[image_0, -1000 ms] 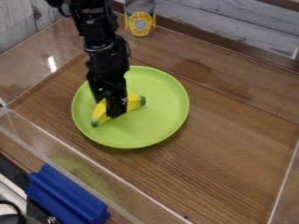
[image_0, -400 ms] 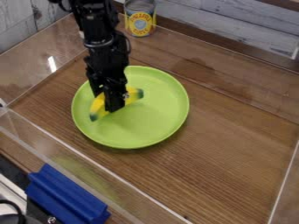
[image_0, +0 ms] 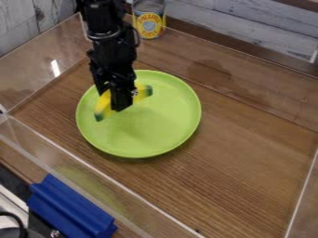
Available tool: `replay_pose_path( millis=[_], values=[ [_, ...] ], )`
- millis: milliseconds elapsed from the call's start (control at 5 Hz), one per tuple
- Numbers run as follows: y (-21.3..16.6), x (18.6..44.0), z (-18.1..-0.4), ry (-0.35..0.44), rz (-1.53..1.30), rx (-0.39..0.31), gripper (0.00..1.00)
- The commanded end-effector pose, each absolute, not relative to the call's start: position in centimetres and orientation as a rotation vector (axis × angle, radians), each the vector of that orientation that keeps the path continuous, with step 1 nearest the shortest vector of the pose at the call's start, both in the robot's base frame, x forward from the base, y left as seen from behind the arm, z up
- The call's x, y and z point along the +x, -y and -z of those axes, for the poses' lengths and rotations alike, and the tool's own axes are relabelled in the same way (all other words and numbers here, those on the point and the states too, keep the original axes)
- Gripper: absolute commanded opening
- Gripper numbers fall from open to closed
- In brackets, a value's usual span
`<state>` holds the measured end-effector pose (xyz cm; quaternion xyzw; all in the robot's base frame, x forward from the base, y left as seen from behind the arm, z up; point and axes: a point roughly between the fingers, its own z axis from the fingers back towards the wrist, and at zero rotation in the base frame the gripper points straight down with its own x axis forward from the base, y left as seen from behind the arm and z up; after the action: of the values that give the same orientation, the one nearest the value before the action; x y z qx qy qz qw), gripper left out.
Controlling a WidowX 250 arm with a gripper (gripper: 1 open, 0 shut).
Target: Remove the banana from inside the green plate and put it on the table
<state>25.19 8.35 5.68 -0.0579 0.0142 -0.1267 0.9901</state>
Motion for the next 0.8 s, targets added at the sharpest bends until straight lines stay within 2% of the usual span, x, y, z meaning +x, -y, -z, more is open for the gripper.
replay_pose_path(
  millis=[0, 600],
  values=[
    [-8.1, 26.1, -8.1, 0.038, 0.261, -0.077, 0.00],
    [-4.4, 25.6, -9.6, 0.053, 0.256, -0.085, 0.00]
  ],
)
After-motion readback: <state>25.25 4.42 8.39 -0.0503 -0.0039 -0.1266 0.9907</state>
